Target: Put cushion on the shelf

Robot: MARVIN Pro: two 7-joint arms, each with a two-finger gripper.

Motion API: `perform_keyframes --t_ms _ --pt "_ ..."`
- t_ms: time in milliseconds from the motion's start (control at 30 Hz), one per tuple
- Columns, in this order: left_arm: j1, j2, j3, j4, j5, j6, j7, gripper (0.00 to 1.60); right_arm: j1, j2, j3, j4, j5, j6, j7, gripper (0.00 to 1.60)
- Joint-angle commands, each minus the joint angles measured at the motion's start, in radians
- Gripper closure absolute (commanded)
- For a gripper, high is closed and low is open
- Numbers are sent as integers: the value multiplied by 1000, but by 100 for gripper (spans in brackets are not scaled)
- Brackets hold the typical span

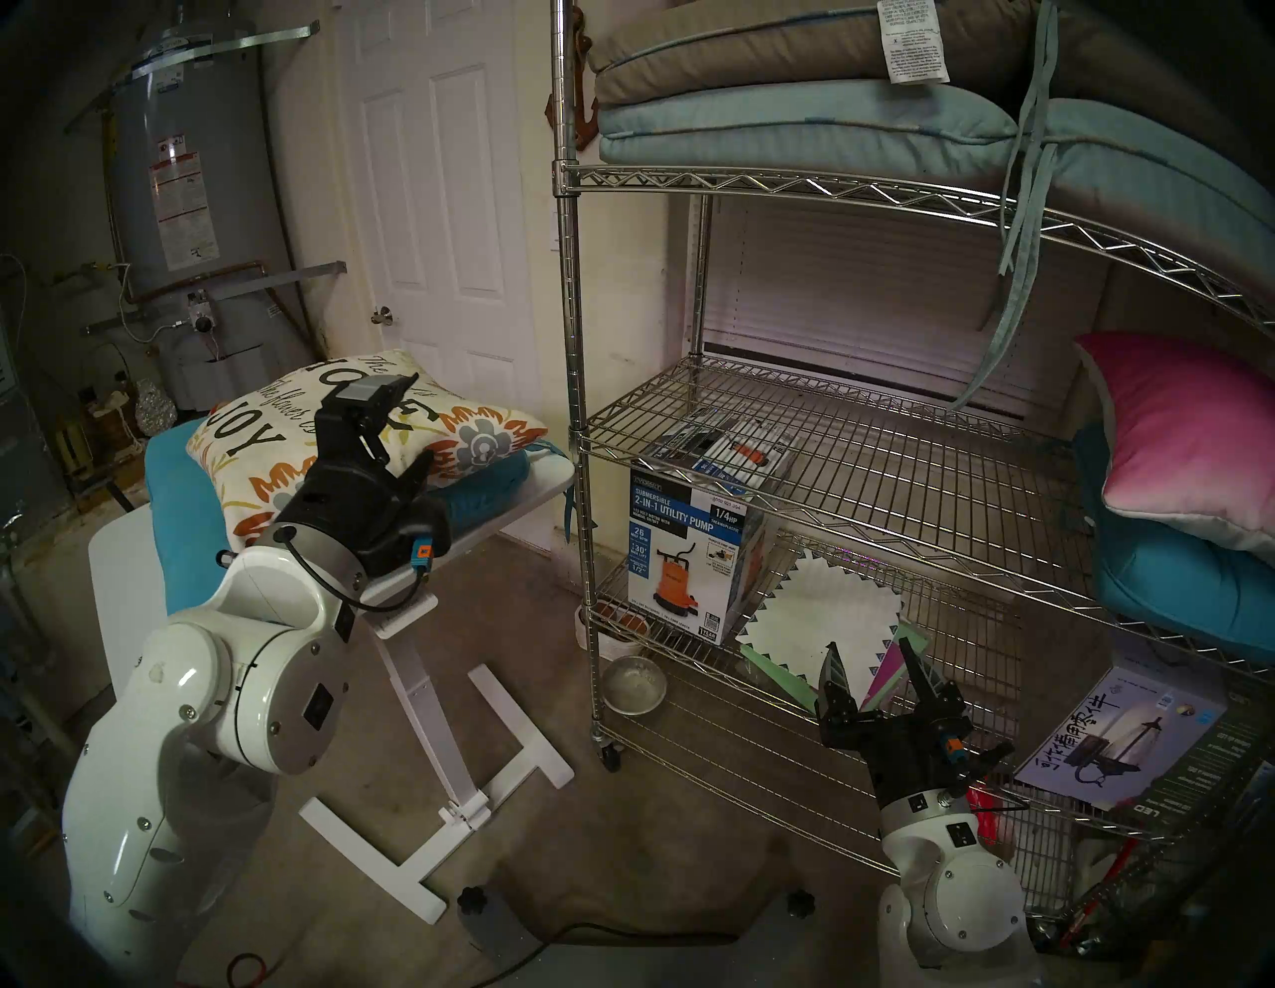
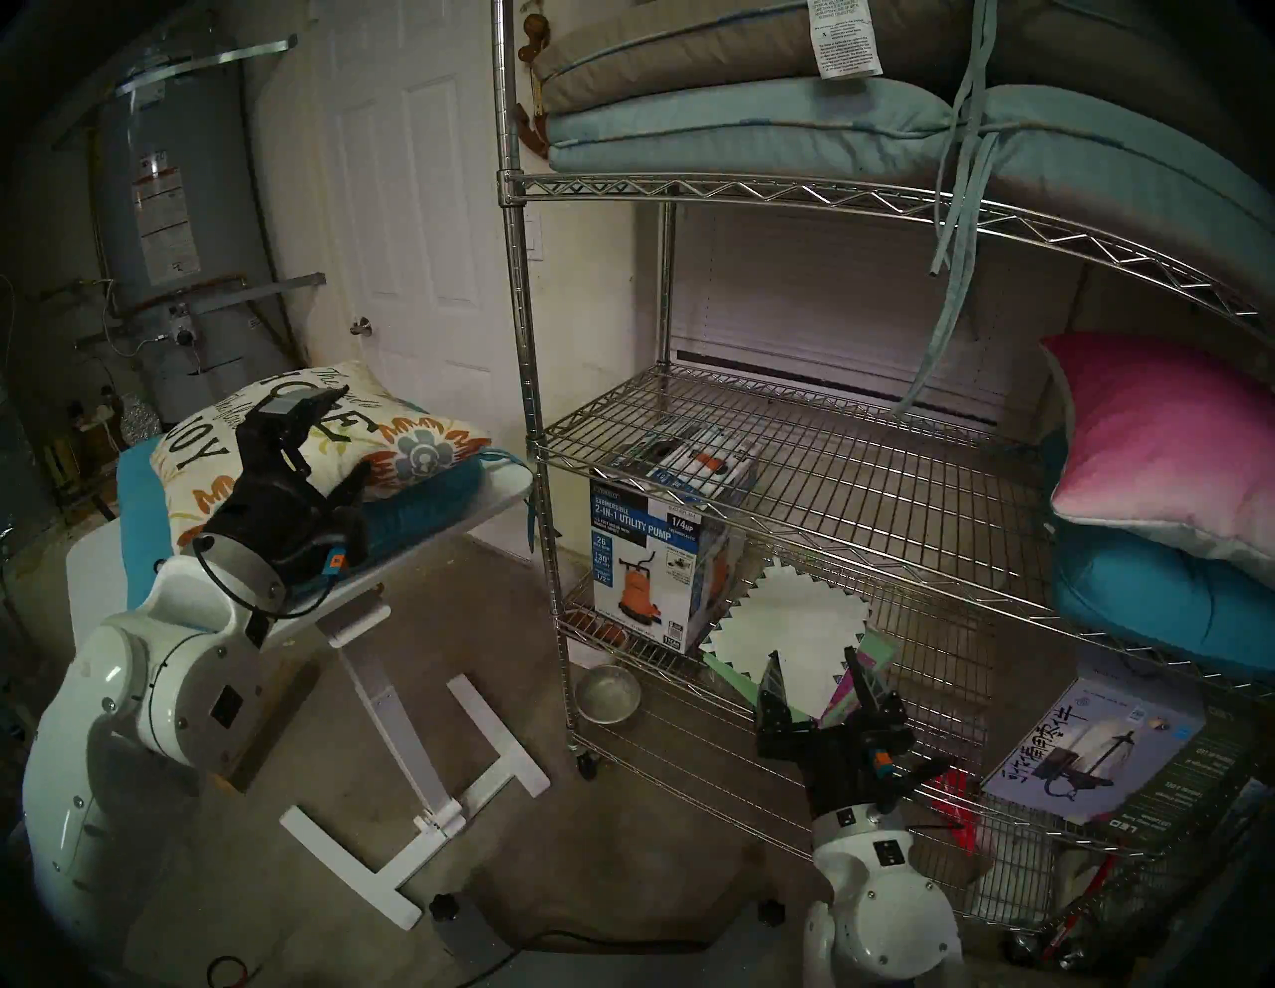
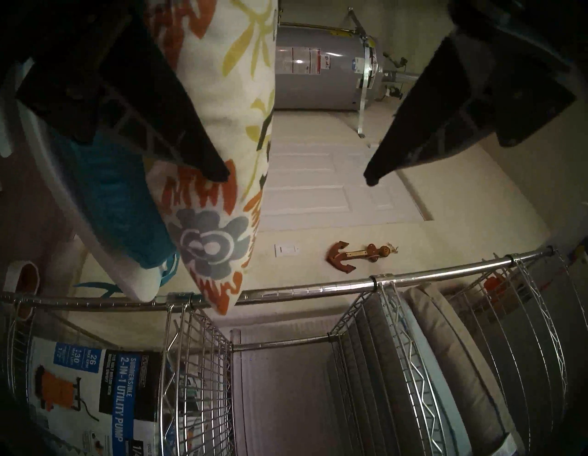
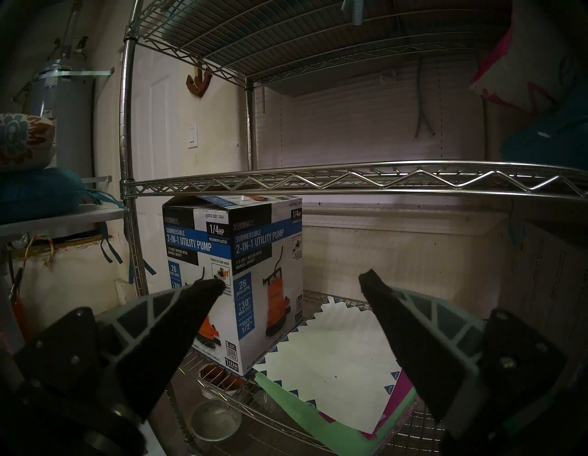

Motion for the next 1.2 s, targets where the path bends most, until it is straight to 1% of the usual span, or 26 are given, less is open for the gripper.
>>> perform_keyframes --t_ms 0,100,200,367,467,567,667,833,900,933,1000,1033,1167 --pt "-38 20 -109 -26 -15 -1 -11 0 2 2 1 -17 -1 -3 1 0" --pt "-50 30 -137 -26 -28 -11 -28 0 2 2 1 -17 -1 -3 1 0" --pt "-61 40 -152 -26 -42 -21 -45 0 2 2 1 -17 -1 -3 1 0" --pt "-78 45 -150 -26 -59 -30 -69 0 2 2 1 -18 -1 -3 1 0" --pt "-86 38 -122 -26 -69 -25 -97 0 1 2 1 -18 -1 -2 1 0" --pt "-89 33 -103 -26 -71 -23 -104 0 1 2 1 -19 -1 -2 1 0" --pt "-101 22 -67 -26 -67 -15 -108 0 1 2 1 -18 -1 -2 1 0" --pt "-133 19 -16 -26 -78 -28 -100 0 2 2 1 -18 -1 -3 1 0" --pt "-139 18 -4 -26 -81 -32 -97 0 2 2 1 -18 -1 -3 1 0" --pt "-155 13 16 -26 -86 -34 -92 0 2 2 1 -18 -1 -3 1 0" --pt "-163 11 24 -26 -87 -33 -91 0 2 2 1 -18 -1 -3 1 0" --pt "-187 -5 43 -26 -106 -35 -81 0 2 2 1 -17 -1 -3 1 0" --pt "-211 -5 62 -26 -103 -35 -77 0 2 2 1 -17 -1 -3 1 0"
